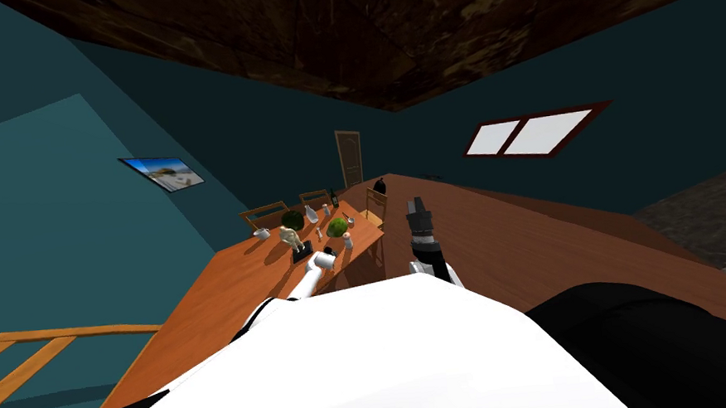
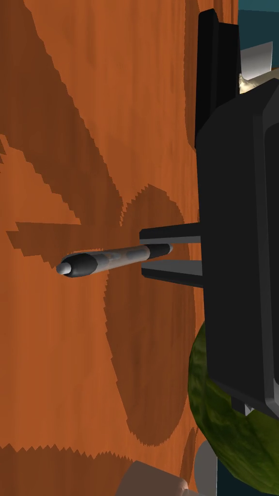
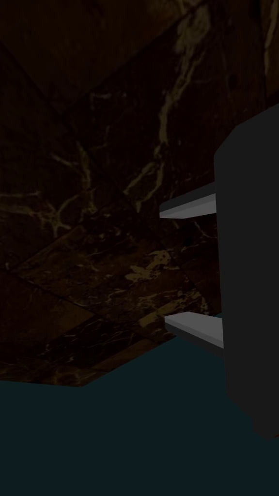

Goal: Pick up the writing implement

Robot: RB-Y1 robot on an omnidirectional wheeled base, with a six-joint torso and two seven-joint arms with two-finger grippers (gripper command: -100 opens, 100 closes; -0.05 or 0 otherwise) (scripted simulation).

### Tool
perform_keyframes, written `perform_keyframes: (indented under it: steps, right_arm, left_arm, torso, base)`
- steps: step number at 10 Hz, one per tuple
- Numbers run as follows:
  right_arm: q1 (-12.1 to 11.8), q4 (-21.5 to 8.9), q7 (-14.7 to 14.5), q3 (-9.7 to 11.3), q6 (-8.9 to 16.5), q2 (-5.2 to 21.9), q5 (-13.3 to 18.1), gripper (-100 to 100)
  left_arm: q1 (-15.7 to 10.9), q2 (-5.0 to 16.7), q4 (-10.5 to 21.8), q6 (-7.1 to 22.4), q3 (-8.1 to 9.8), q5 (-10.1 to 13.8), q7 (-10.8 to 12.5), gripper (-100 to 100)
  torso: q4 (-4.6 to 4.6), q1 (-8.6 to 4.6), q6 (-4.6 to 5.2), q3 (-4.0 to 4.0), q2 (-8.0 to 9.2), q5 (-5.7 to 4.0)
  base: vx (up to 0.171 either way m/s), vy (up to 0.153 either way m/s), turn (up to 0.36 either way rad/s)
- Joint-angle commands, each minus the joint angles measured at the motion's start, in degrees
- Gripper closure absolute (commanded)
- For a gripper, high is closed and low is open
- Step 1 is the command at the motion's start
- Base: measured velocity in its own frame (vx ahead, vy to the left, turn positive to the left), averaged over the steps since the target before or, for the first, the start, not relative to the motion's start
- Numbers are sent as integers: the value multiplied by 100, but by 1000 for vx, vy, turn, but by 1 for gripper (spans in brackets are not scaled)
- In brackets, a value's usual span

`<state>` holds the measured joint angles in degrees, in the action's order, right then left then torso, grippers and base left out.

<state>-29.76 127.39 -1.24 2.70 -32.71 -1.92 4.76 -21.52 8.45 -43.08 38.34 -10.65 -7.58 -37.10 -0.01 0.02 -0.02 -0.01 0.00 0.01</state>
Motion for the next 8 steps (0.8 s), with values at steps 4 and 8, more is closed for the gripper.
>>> perform_keyframes:
  steps: [4,8]
  right_arm:
    - [0,0,0,0,0,0,0,0]
    - [1,0,0,0,0,0,0,0]
  left_arm:
    - [-88,-23,-124,193,14,49,-84,100]
    - [-138,-46,-220,331,19,64,-129,0]
  torso:
    - [0,1,0,1,1,1]
    - [5,1,-1,13,22,1]
  base:
    - [-14,0,14]
    - [-55,0,22]
